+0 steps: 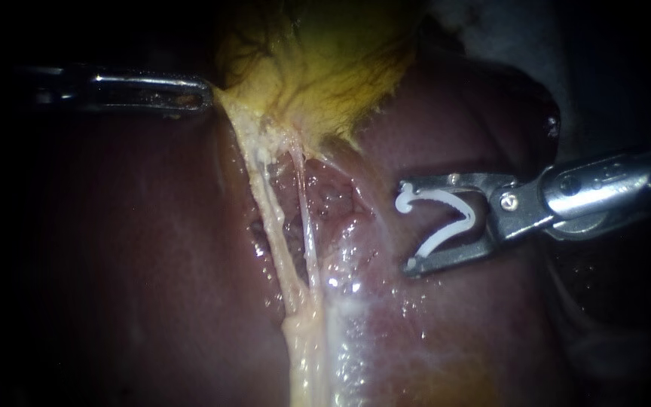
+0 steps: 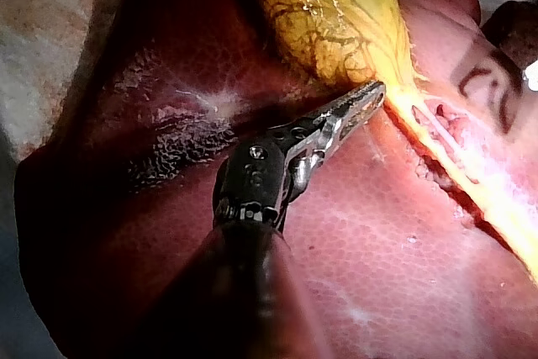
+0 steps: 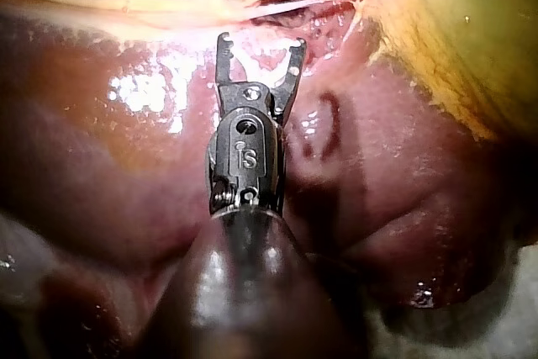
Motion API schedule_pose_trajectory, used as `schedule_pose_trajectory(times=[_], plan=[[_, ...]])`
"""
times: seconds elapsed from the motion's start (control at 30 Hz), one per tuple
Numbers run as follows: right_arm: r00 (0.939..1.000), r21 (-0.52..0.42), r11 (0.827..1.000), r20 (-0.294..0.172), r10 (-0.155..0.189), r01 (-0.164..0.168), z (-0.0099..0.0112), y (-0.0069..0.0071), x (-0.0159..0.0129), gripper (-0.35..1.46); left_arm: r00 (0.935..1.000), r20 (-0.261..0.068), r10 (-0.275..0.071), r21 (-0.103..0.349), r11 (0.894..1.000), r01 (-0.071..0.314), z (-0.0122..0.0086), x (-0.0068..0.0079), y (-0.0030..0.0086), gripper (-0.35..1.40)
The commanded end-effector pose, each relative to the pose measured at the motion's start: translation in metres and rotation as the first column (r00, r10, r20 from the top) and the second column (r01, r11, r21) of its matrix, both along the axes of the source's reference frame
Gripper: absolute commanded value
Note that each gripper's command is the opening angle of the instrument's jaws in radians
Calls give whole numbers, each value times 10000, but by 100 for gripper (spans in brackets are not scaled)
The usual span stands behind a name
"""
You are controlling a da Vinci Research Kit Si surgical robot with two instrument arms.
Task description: Clipping first clip left tube
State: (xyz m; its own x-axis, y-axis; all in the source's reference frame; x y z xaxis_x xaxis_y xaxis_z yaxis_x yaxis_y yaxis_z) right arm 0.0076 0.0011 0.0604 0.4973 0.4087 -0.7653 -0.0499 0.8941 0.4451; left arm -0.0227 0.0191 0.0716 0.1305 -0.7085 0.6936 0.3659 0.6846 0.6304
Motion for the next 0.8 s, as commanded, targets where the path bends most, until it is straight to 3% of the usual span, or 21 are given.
schedule_pose_trajectory(times=[0.03,0.37,0.57,0.8], plan=[[10000,2,10000,3,2,-2,0,-1,0,60,10000,1,0,-2,10000,0,0,0,0,-35],[10000,-5,10000,-44,-76,76,0,-1,9,60,10000,2,3,-4,10000,-3,0,1,-1,-35],[9998,864,9963,-214,-3,22,0,-2,18,60,10000,0,0,-6,10000,0,0,1,-1,-35],[9970,1928,9810,-776,-69,218,4,-3,26,58,10000,1,1,-6,10000,-1,0,1,-1,-35]])
